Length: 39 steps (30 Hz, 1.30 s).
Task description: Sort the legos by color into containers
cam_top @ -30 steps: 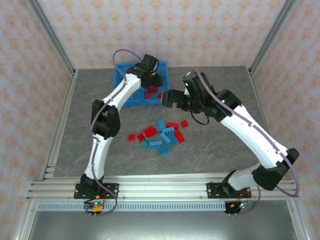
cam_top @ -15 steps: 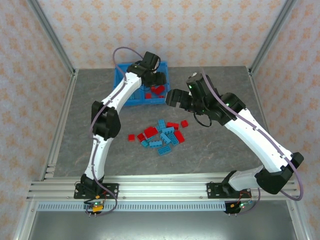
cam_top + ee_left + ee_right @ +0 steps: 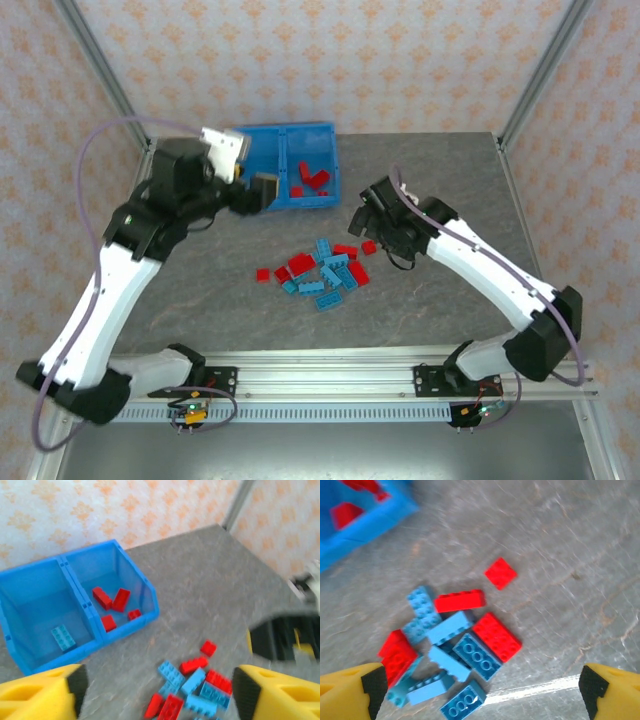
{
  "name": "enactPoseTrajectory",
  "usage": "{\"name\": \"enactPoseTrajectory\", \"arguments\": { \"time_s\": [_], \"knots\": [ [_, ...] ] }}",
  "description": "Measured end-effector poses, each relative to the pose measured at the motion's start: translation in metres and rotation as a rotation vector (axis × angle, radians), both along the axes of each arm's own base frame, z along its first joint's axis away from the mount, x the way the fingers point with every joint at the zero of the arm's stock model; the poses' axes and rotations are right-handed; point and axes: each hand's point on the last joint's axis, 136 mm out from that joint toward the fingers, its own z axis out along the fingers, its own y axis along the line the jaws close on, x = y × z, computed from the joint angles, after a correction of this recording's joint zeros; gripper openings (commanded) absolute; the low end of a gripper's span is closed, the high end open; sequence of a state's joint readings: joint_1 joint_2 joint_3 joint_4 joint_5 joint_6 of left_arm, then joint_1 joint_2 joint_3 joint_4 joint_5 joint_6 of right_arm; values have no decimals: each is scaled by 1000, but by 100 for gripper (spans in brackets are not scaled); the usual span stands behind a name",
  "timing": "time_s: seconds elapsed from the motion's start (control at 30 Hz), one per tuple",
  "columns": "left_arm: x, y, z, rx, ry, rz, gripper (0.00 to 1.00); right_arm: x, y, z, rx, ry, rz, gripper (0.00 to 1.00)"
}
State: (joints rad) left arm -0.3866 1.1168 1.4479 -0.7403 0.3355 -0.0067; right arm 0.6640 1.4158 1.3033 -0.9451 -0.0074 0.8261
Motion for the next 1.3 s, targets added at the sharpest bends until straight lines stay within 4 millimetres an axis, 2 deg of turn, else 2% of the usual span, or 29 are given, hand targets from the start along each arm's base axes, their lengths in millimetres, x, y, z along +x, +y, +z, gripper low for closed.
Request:
{"name": "enactPoseTrajectory", "arguments": {
  "time_s": [0.13,0.23,0.3,0.37,0.47,0.63,0.77,0.9,0.97,1.1,1.23,1.3],
  "knots": [
    [-40,3,-50,98,40,-129,99,-3,-5,-49,-17,150,-109,99],
    [-65,1,-80,151,87,-241,100,0,0,-76,-3,229,-191,99],
    [-83,0,-88,169,89,-314,100,5,4,-95,3,276,-244,100],
    [-102,-1,-88,184,66,-387,100,10,8,-116,-2,319,-293,100],
    [-127,-1,-88,223,25,-504,100,20,13,-136,-6,348,-342,99],
    [-170,4,-110,323,51,-717,100,46,28,-138,44,313,-372,96],
    [-193,9,-124,387,82,-842,100,52,30,-139,57,302,-381,96],
    [-200,11,-130,417,81,-892,100,57,28,-139,71,296,-404,95],
    [-200,11,-131,422,80,-906,100,61,25,-140,87,292,-427,88],
    [-202,10,-136,426,84,-925,100,71,21,-143,145,274,-476,67],
    [-202,10,-141,426,100,-928,100,76,24,-144,195,247,-498,57],
    [-203,10,-144,425,107,-930,100,79,26,-144,211,239,-502,56]
  ]
}}
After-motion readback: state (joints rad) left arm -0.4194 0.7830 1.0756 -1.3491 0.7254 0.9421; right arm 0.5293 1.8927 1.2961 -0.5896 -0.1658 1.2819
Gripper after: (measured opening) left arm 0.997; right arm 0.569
